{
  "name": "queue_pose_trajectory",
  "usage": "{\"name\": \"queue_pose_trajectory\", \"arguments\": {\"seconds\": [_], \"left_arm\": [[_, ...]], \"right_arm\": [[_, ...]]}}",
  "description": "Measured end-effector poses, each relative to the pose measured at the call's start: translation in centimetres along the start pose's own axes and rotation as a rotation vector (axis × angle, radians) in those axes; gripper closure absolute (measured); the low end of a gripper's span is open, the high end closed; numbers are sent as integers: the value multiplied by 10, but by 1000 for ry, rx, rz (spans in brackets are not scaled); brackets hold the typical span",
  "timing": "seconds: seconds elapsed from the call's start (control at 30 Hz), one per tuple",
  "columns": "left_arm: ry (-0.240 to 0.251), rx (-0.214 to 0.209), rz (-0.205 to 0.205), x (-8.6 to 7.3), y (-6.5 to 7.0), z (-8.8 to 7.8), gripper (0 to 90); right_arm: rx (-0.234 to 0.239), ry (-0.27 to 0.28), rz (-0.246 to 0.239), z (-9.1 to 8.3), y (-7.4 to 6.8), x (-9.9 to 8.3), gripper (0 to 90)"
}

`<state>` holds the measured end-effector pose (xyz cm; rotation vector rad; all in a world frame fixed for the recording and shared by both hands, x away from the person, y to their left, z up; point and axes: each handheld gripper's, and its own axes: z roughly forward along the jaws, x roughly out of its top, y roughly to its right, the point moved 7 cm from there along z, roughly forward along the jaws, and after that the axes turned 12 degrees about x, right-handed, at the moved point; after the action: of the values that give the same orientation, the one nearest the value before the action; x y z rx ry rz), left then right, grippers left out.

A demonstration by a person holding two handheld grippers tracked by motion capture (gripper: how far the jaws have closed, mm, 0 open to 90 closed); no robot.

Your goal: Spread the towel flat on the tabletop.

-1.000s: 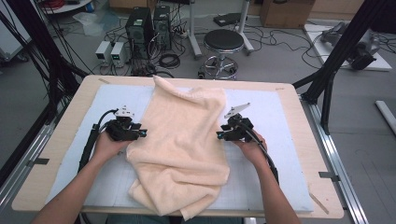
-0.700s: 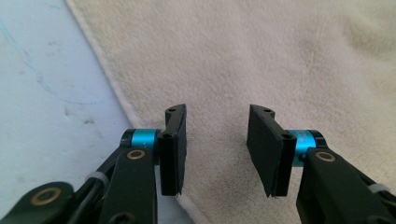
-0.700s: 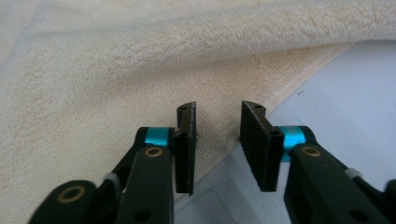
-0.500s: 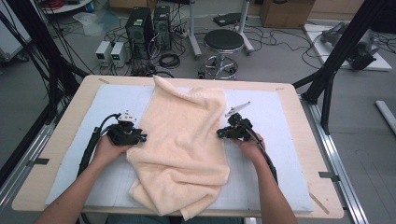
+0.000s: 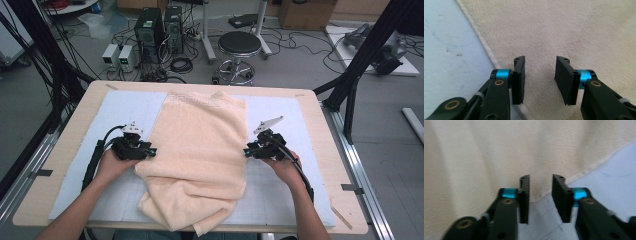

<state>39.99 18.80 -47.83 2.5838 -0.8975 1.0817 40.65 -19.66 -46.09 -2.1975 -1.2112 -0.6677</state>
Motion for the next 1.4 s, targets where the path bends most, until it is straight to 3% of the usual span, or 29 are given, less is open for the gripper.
{"name": "queue_pose_trajectory", "arguments": {"seconds": [0.1, 0.27, 0.33, 0.4, 0.47, 0.53, 0.6, 0.63, 0.7, 0.77, 0.87, 0.97, 1.03, 1.23, 1.3, 1.4], "left_arm": [[-7, -38, 8, -6, 3, -7, 575], [0, -101, 20, -19, 11, -18, 531], [8, -114, 37, -24, 14, -19, 544], [23, -83, 63, -27, 15, -20, 621], [16, -76, 62, -27, 16, -20, 724], [9, -82, 72, -27, 20, -21, 823], [2, -95, 81, -28, 24, -24, 845], [-5, -116, 74, -29, 27, -25, 848], [-10, -155, 82, -32, 34, -29, 850], [-2, -156, 96, -34, 38, -33, 850], [18, -157, 68, -33, 33, -37, 837], [69, -130, 34, -28, 25, -41, 752], [114, -129, 33, -25, 25, -48, 689], [176, -152, 78, -22, 36, -66, 578], [183, -158, 100, -22, 40, -72, 545], [199, -163, 126, -25, 47, -82, 531]], "right_arm": [[7, 29, 18, -1, 1, 2, 616], [28, 28, -26, 5, -6, 7, 574], [39, 21, -45, 8, -8, 7, 539], [48, -12, -43, 15, -7, 4, 520], [44, -47, -33, 24, -5, 2, 559], [46, -73, -34, 29, -3, 0, 693], [34, -76, -47, 27, 0, 1, 830], [36, -72, -45, 26, 2, 2, 855], [0, -76, -32, 20, 8, -1, 872], [2, -63, 0, 13, 12, -5, 894], [11, -53, 5, 8, 10, -8, 815], [15, -25, -13, 4, 2, -3, 736], [27, -4, -41, 1, -8, 2, 702], [60, 7, -128, -4, -48, 12, 608], [72, 47, -160, -6, -62, 13, 594], [105, 66, -171, -8, -79, 7, 554]]}}
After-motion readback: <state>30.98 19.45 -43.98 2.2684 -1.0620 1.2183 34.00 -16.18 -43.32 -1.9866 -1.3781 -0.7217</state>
